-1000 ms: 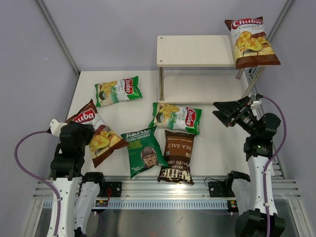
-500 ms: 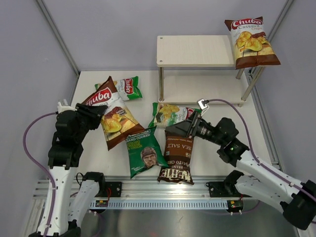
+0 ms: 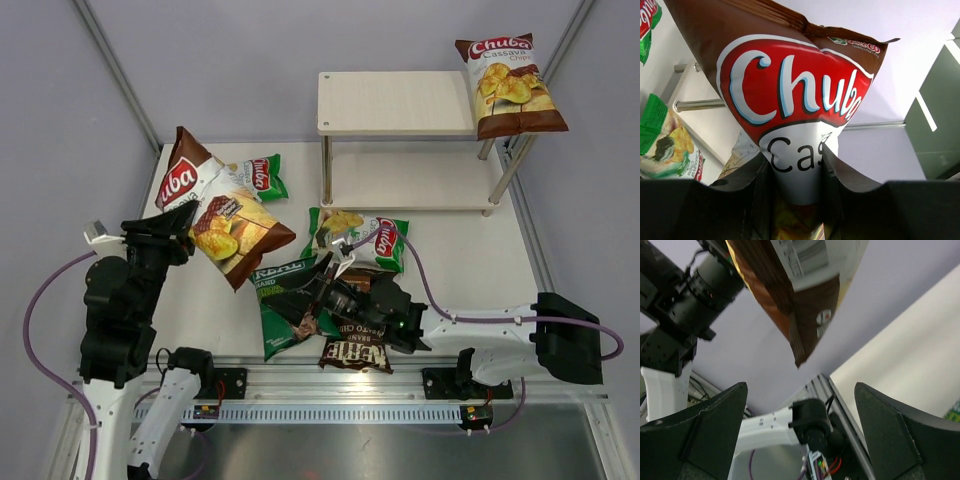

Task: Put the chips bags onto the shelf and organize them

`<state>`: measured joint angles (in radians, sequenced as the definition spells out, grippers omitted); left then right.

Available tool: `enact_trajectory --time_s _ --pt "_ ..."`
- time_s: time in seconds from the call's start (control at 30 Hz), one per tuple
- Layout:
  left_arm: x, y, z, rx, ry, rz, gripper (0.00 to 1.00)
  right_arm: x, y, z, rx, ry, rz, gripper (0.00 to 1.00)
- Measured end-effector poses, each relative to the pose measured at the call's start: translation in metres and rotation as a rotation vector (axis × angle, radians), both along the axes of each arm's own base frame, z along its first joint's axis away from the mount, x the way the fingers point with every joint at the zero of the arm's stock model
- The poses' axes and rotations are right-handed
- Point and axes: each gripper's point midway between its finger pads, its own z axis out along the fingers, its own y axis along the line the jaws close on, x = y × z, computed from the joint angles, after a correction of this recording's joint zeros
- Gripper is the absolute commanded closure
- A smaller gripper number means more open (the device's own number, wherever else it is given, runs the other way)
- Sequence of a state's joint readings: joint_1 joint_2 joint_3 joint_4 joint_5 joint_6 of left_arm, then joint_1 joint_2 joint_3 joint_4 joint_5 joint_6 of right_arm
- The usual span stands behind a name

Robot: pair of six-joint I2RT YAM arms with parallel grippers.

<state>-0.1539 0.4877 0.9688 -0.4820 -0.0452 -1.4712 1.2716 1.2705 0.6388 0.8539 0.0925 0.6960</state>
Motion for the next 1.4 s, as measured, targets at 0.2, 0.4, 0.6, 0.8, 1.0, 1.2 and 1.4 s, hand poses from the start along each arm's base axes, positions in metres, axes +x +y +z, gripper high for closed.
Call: enact_trajectory --time_s 0.2,0.4,0.6,0.8,1.0,1.2,1.4 --pt "-0.020 0.007 0.003 -0.055 -0.001 0.023 0.95 0.016 0.016 0.048 0.109 -0.119 -0.093 0.03" --pt "-0.026 0.005 -0.003 -0.086 0.030 0.007 0.95 0.028 0.024 0.072 0.146 -0.188 -0.154 0.03" --pt "-0.029 0.001 -0.007 -0.109 0.034 -0.017 0.95 0.038 0.025 0.077 0.133 -0.218 -0.213 0.02" --pt "-0.023 0.000 -0.014 -0.125 0.041 -0.018 0.95 0.047 0.036 0.077 0.082 -0.233 -0.249 0.05" --pt "-0.024 -0.004 -0.014 -0.110 0.033 -0.040 0.74 0.050 0.036 0.076 0.063 -0.253 -0.262 0.42" --pt "-0.020 -0.012 -0.017 -0.036 0.030 -0.085 0.25 0.048 0.030 0.072 0.048 -0.281 -0.264 0.68" --pt "-0.020 -0.019 -0.025 0.020 0.011 -0.127 0.01 0.043 0.022 0.071 0.035 -0.307 -0.248 0.75"
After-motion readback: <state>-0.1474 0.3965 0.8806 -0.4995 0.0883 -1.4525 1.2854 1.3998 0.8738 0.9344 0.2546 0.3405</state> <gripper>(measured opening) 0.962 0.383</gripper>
